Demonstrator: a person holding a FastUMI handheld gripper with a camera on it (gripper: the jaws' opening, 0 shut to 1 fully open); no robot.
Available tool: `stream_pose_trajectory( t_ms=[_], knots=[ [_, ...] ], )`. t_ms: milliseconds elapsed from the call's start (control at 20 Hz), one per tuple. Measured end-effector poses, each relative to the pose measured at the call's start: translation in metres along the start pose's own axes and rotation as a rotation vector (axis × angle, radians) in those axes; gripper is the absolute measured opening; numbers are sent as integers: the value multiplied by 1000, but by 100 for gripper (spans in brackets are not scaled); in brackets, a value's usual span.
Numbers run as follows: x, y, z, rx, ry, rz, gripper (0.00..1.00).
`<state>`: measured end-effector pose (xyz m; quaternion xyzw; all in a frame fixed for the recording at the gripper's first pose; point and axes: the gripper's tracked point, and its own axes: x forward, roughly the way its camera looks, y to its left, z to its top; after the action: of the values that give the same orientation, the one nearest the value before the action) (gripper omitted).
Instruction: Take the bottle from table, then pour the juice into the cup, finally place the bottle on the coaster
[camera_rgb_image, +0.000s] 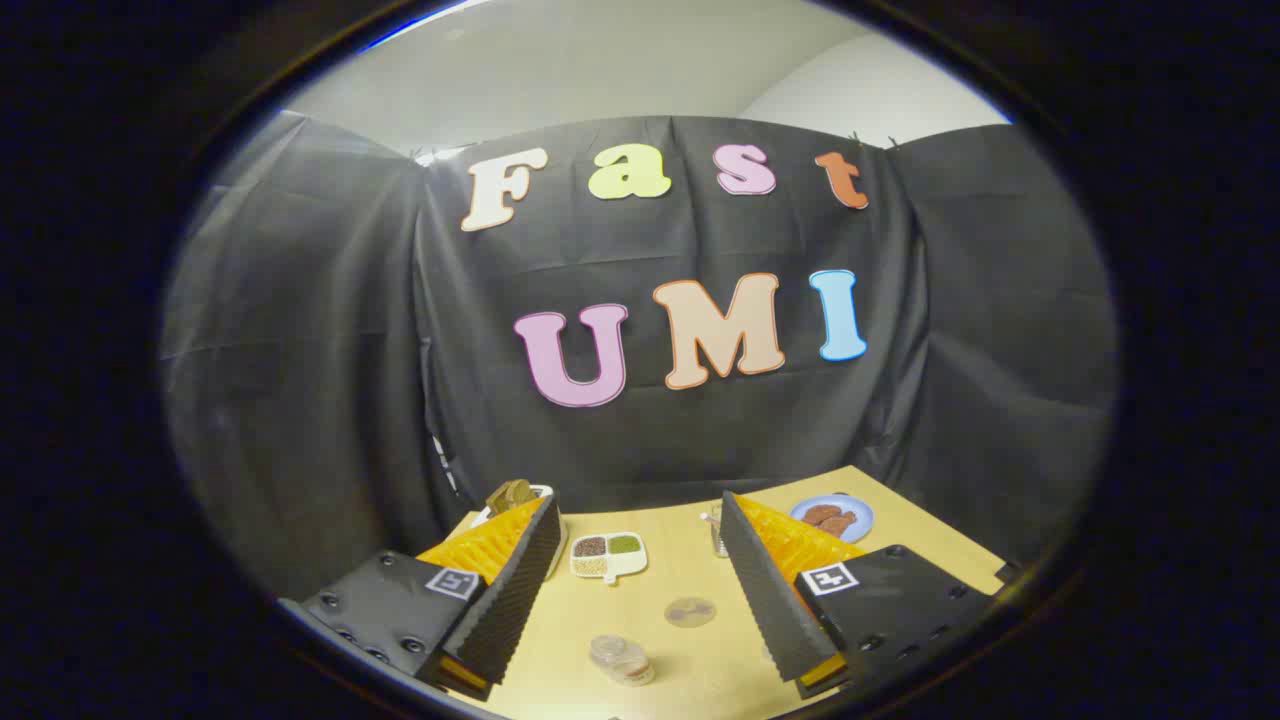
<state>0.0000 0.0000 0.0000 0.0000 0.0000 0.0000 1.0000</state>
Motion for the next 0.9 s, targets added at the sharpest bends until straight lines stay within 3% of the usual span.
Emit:
stream_pose_trajectory(
  t_ms=[500,900],
  knots=[
    [-2,8,-45,19,47,-62,97],
    [-17,12,-117,63,132,-114,97]
  ],
)
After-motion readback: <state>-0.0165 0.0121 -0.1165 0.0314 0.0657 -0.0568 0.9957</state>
